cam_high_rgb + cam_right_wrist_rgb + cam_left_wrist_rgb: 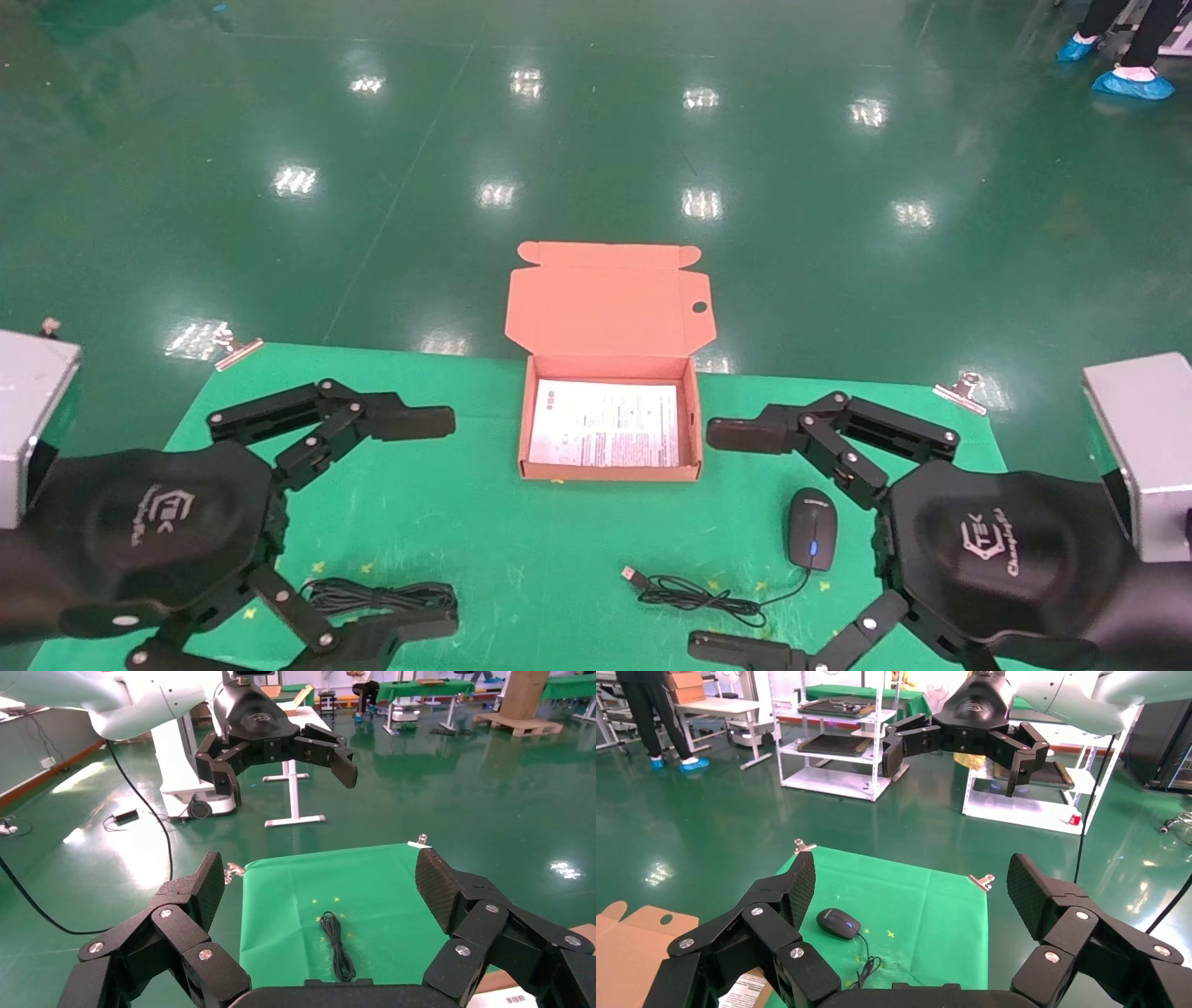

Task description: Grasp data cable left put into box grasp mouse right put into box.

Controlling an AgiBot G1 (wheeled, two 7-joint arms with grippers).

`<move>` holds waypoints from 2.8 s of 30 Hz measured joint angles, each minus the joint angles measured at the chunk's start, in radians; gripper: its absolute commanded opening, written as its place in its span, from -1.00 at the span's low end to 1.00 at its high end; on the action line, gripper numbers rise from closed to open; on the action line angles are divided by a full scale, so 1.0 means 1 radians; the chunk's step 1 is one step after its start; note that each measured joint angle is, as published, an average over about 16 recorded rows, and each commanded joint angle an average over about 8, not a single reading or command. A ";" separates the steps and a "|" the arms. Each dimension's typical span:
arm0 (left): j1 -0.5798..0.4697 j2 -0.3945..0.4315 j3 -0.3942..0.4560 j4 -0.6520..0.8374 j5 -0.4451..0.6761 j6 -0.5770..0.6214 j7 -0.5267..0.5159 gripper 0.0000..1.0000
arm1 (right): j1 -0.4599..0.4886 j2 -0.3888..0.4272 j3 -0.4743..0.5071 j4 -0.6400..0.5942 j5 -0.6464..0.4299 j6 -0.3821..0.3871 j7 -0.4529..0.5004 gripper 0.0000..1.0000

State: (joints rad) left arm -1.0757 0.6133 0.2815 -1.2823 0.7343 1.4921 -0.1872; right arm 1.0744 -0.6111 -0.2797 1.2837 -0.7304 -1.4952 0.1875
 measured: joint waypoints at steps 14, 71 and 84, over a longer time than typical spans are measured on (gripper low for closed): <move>0.000 0.000 0.000 0.000 0.000 0.000 0.000 1.00 | 0.000 0.000 0.000 0.000 -0.001 0.001 0.000 1.00; -0.329 0.318 0.523 0.042 1.257 -0.110 0.027 1.00 | 0.445 -0.236 -0.701 -0.011 -1.071 0.123 -0.167 1.00; -0.347 0.424 0.526 0.389 1.285 -0.196 0.037 1.00 | 0.365 -0.295 -0.699 -0.196 -1.088 0.268 -0.204 1.00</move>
State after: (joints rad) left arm -1.4225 1.0370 0.8080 -0.8930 2.0193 1.2965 -0.1507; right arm 1.4391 -0.9062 -0.9791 1.0873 -1.8179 -1.2276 -0.0164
